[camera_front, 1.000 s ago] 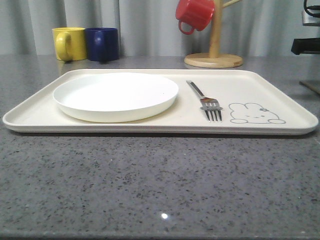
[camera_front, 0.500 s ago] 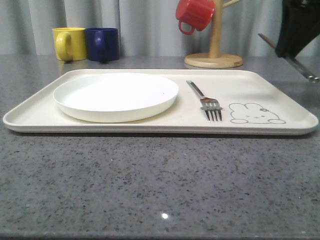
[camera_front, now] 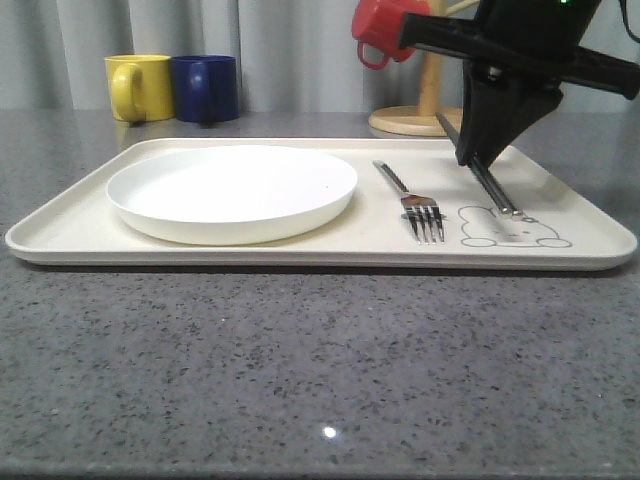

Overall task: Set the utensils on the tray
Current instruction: 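Move the right gripper back and grasp the chopsticks, then place the chopsticks on the tray next to the fork, release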

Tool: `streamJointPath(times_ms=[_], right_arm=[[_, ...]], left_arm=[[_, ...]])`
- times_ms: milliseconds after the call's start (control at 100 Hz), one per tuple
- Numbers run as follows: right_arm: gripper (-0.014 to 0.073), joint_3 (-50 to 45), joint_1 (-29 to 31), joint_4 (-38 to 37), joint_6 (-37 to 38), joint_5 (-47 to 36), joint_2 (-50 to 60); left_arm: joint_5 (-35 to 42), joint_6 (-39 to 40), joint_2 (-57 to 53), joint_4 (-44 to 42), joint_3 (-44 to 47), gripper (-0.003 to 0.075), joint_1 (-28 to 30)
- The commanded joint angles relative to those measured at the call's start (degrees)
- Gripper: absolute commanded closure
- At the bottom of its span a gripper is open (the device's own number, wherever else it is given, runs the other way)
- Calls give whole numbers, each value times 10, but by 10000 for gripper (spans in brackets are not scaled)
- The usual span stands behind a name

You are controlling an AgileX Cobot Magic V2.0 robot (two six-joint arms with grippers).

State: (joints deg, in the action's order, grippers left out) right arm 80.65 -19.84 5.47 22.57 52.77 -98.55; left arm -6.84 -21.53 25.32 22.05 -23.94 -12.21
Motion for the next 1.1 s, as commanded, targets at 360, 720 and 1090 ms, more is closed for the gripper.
streamJointPath(times_ms=[360,720,1090], right_arm=[[549,12,1,11,1,-17,-5],[281,12,1,7,0,-14,0],[283,28,79,-15,-105,35,71]], left_arm=[[41,0,2,2,-15,738,-5],[41,0,2,2,-15,738,-5],[41,0,2,2,-15,738,-5]])
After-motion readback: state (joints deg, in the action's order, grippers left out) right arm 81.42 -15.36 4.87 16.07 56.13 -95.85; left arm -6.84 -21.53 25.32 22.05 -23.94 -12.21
